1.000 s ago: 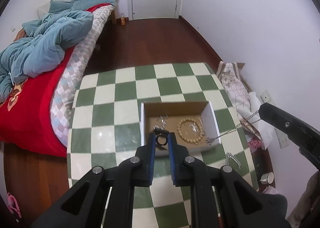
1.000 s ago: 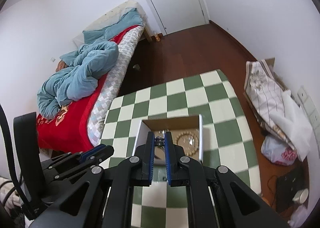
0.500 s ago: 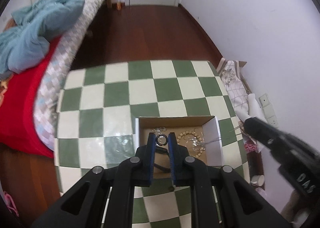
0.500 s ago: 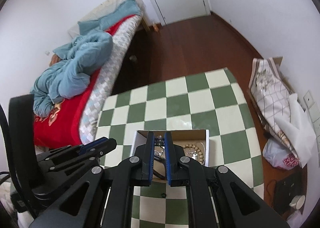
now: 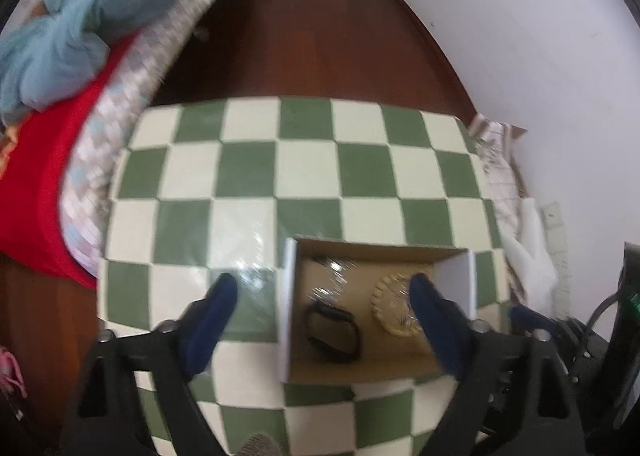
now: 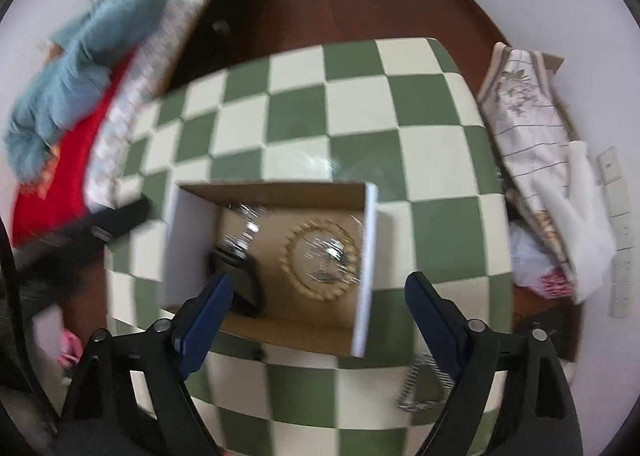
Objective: Organize jewelry
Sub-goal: 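Open both tools over the box to drop the chain and ring, then lift both tools out and move the right tool toward the silver curb chain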
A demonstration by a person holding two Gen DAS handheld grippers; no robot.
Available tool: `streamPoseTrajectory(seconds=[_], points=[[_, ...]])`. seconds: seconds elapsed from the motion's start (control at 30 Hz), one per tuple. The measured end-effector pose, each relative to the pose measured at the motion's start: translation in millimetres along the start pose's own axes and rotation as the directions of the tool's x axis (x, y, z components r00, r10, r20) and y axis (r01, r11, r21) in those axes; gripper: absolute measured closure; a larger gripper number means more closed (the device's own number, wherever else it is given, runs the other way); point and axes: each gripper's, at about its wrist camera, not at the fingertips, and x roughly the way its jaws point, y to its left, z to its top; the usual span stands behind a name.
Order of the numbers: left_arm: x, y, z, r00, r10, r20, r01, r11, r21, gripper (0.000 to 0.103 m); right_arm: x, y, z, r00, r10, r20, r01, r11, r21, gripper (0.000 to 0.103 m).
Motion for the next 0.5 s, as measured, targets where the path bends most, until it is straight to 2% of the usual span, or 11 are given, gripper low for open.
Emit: streamPoseTrajectory(seconds=[0.07,0.1,0.23,0.4,0.5], points=[[1,1,-3,0.999,0.049,0.016,-0.05,0.999,0.015,0.008,9,1,-7,0.997,-0.066,-0.031,0.066,0.998,-0.019,0.004],[3,1,-6,0.997,0.068,0.021,-0.069,0.997,0.021,0.0,11,1,-9,0.996,-0.08,-0.036,0.079,0.997,-0.024,0.002],[7,3,-21,0.99,0.131,0.058,-0.134,0.99,0.049,0.0,19,4,-24,0.99,-0.143,-0.014,0.142,0.989,-0.038,0.002],[5,6,-38,0.978,0.182,0.099,-0.187,0.981,0.05,0.0,20,4,-35,0.99,-0.139,0.017,0.139,0.99,-0.011,0.001],[1,8,-46,0.975,0.19,0.116,-0.196,0.979,0.049,0.0,16,5,-40,0.99,-0.133,0.039,0.133,0.991,-0.003,0.0]])
